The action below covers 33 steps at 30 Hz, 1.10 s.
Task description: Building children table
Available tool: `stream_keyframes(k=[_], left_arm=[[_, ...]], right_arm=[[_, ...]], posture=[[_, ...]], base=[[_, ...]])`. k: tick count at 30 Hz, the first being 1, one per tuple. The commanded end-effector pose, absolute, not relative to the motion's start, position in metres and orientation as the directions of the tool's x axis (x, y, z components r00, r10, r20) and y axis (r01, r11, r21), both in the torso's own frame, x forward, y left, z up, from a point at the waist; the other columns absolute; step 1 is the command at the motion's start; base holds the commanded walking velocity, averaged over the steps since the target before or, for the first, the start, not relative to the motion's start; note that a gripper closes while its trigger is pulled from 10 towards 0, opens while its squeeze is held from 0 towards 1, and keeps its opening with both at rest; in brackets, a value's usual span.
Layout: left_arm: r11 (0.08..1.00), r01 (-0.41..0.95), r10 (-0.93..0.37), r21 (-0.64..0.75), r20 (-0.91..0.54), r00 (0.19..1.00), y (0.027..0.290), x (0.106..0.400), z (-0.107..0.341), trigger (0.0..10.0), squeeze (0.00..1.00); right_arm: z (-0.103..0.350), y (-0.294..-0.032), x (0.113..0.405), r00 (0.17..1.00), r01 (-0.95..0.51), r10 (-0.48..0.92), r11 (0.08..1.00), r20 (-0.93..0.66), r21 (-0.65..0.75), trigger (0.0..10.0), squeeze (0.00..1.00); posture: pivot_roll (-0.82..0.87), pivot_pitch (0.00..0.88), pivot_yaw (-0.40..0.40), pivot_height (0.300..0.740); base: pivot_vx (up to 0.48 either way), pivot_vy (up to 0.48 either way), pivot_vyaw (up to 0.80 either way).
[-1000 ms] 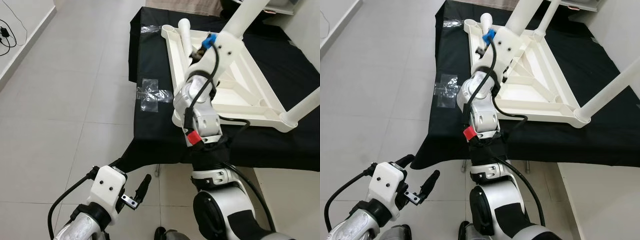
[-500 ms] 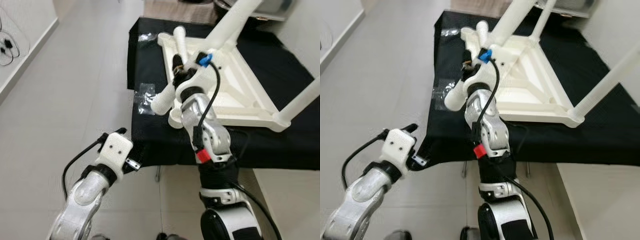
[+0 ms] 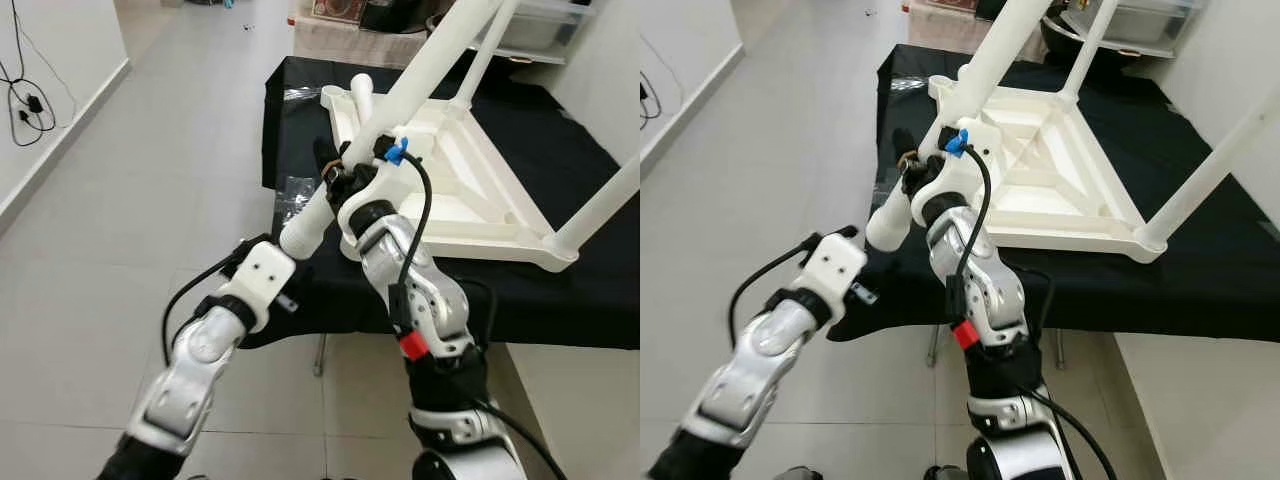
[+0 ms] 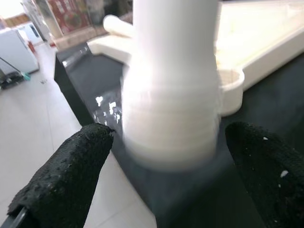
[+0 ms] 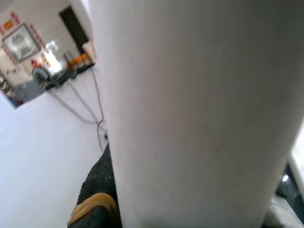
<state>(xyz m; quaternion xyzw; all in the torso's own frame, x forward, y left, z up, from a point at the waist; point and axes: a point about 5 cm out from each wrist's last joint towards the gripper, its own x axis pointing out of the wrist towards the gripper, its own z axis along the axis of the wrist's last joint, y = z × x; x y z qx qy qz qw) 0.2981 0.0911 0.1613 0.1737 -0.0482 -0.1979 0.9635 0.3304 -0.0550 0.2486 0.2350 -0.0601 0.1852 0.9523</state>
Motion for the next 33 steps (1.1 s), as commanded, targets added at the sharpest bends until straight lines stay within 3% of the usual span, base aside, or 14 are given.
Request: stream_keyframes(k=[1,11,26,27,28,33], left_arm=[[0.858,0.379,-0.412,0.348,0.022,0.911,0.086,0.302,0.159,10.0,0.00],[0.850,0.380,-0.425,0.365,0.046,0.904,0.081,0.312,0.163,10.0,0.00],[0.831,0.431,-0.446,0.353,-0.041,0.894,0.073,0.311,0.142,10.0,0.00],[0.829,0.435,-0.447,0.352,-0.052,0.893,0.073,0.312,0.141,9.5,0.00],[0.826,0.440,-0.451,0.352,-0.054,0.891,0.073,0.312,0.140,10.0,0.00],[0.827,0.444,-0.451,0.346,-0.066,0.890,0.073,0.313,0.139,10.0,0.00]], right_arm=[[0.242,-0.045,0.322,0.909,-0.415,0.370,0.775,0.191,0.477,10.0,0.00],[0.231,-0.043,0.317,0.899,-0.431,0.410,0.769,0.154,0.472,10.0,0.00],[0.236,-0.039,0.311,0.886,-0.460,0.431,0.768,0.172,0.446,10.0,0.00],[0.236,-0.039,0.311,0.885,-0.462,0.433,0.768,0.172,0.444,10.0,0.00],[0.237,-0.039,0.311,0.884,-0.463,0.434,0.768,0.173,0.443,10.0,0.00],[0.238,-0.039,0.311,0.886,-0.462,0.429,0.772,0.178,0.437,10.0,0.00]], posture=[[0.09,0.063,-0.129,0.740],[0.08,0.063,-0.128,0.740],[0.08,0.067,-0.119,0.740],[0.08,0.066,-0.120,0.740],[0.08,0.066,-0.120,0.740],[0.08,0.065,-0.119,0.740]], base=[[0.000,0.000,0.00],[0.000,0.000,0.00],[0.000,0.000,0.00],[0.000,0.000,0.00],[0.000,0.000,0.00],[0.000,0.000,0.00]])
